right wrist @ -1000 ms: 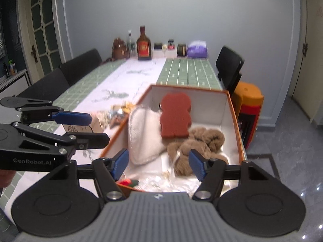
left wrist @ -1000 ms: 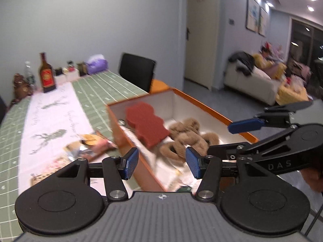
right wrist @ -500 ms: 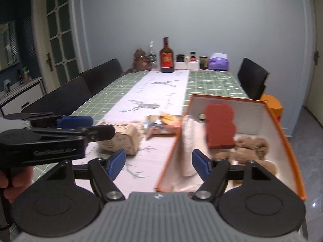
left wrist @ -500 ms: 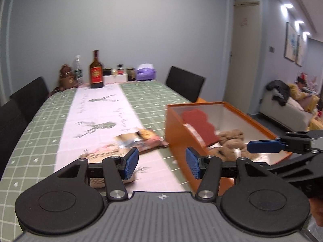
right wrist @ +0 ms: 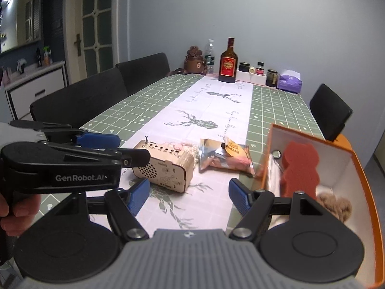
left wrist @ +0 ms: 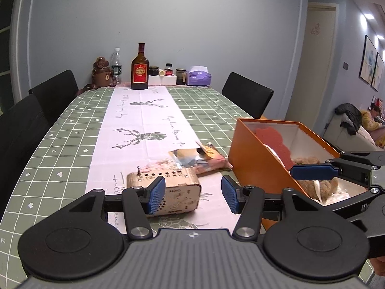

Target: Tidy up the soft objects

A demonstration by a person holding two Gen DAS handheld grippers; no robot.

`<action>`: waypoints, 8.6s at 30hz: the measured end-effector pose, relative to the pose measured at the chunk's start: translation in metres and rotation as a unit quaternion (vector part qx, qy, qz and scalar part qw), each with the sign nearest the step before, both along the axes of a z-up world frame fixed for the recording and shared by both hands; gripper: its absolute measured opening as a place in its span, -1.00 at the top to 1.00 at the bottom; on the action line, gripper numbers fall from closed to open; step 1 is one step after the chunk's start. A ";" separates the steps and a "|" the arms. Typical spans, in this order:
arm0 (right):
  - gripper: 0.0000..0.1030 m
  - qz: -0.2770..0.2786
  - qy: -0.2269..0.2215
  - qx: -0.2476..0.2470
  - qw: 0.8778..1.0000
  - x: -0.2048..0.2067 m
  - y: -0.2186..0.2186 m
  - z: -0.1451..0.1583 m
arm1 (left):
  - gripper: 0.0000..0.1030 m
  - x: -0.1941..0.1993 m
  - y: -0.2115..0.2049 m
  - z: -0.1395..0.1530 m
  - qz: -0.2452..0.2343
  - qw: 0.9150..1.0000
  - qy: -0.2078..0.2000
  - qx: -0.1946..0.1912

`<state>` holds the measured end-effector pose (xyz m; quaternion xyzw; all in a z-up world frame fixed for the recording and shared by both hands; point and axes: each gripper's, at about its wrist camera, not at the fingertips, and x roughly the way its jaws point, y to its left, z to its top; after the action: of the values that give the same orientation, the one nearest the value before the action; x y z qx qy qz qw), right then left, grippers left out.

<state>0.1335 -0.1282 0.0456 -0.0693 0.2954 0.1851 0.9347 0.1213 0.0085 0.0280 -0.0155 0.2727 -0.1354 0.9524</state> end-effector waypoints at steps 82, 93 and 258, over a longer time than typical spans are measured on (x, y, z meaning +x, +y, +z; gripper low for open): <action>-0.48 -0.014 0.209 -0.125 0.970 0.270 0.057 -0.082 | 0.50 0.216 0.056 -0.044 0.081 0.973 0.212 0.033; -0.30 -0.028 0.202 -0.173 0.963 0.269 0.069 -0.102 | 0.49 0.211 0.054 -0.043 0.072 0.975 0.207 0.024; -0.94 -0.245 -0.093 0.060 0.963 -0.143 -0.032 -0.055 | -0.76 -0.109 -0.016 -0.045 0.069 0.995 -0.022 0.070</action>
<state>-0.0100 -0.1599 -0.0091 0.0443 0.2036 -0.0393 0.9773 0.0127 -0.0079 -0.0165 0.0349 0.2591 -0.0499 0.9639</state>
